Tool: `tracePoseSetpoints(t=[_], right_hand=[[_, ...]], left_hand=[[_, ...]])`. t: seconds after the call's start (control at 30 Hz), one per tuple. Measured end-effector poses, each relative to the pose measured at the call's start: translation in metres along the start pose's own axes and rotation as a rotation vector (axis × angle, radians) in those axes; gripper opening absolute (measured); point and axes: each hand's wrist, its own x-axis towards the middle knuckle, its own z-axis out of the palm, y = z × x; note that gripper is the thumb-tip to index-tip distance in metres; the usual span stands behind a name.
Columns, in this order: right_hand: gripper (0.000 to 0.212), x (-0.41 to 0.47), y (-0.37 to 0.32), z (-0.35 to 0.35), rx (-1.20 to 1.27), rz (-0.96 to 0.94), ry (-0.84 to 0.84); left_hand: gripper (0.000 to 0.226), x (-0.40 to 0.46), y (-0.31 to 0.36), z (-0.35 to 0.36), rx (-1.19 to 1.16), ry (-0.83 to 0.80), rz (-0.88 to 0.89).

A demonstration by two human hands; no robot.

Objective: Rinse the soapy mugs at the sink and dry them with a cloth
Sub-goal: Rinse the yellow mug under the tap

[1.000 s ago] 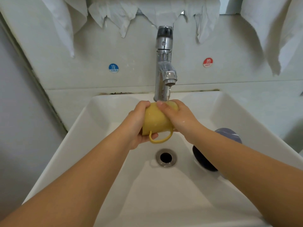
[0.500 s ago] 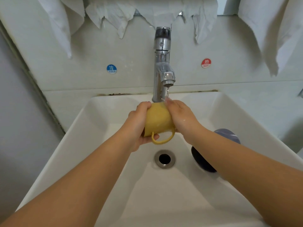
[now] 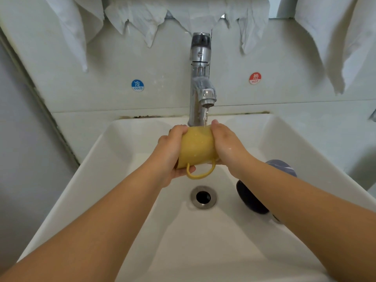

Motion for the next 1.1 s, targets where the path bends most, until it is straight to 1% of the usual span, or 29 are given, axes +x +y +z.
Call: tracePoseSetpoints(t=[0.1, 0.13, 0.2, 0.27, 0.37, 0.47, 0.53, 0.6, 0.67, 0.73, 0.8, 0.87, 0.93, 1.0, 1.03, 1.1], right_hand=[[0.019, -0.002, 0.002, 0.004, 0.060, -0.026, -0.080], [0.017, -0.003, 0.004, 0.006, 0.062, -0.055, -0.114], [0.028, -0.004, 0.005, 0.007, 0.063, -0.091, -0.147], [0.035, -0.004, 0.003, 0.006, 0.059, -0.078, -0.096], [0.029, -0.003, 0.001, 0.001, 0.016, -0.013, -0.011], [0.028, -0.001, 0.000, 0.003, 0.020, 0.021, 0.014], [0.027, -0.003, 0.001, 0.006, 0.055, 0.008, -0.045], [0.020, -0.004, 0.004, 0.008, 0.063, -0.045, -0.126], [0.034, -0.005, 0.005, 0.009, 0.064, -0.071, -0.144], [0.038, -0.004, 0.003, 0.008, 0.049, -0.070, -0.080], [0.034, -0.002, 0.001, 0.005, 0.016, -0.049, -0.018], [0.027, -0.001, 0.001, 0.003, 0.012, -0.017, 0.005], [0.031, 0.000, 0.000, 0.004, 0.037, 0.018, 0.005], [0.034, -0.001, -0.001, 0.004, 0.105, 0.058, -0.035], [0.030, -0.002, -0.001, 0.004, 0.140, 0.066, -0.069], [0.014, -0.002, 0.002, 0.004, 0.117, 0.027, -0.151]], left_hand=[[0.030, 0.000, 0.004, -0.006, -0.041, 0.036, -0.029], [0.029, 0.001, 0.004, -0.009, -0.058, 0.044, -0.042], [0.033, 0.001, 0.004, -0.011, -0.056, 0.038, -0.046], [0.038, 0.001, 0.002, -0.007, -0.021, 0.017, -0.013], [0.043, 0.002, -0.001, 0.000, 0.050, 0.011, 0.051], [0.038, 0.002, 0.000, -0.001, 0.030, 0.016, 0.029], [0.032, 0.002, 0.002, -0.006, -0.004, 0.027, 0.000], [0.031, 0.002, 0.004, -0.011, -0.056, 0.029, -0.027], [0.033, 0.002, 0.004, -0.012, -0.069, 0.020, -0.024], [0.033, 0.002, 0.003, -0.008, -0.044, 0.009, 0.015], [0.036, 0.001, 0.000, -0.003, 0.006, 0.014, 0.063], [0.041, 0.001, -0.001, 0.000, 0.030, 0.018, 0.080], [0.037, 0.001, -0.001, -0.001, 0.024, 0.028, 0.082], [0.027, 0.001, 0.001, -0.005, -0.003, 0.040, 0.069], [0.025, 0.001, 0.002, -0.006, -0.020, 0.043, 0.061], [0.025, 0.001, 0.003, -0.008, -0.032, 0.043, 0.060]])
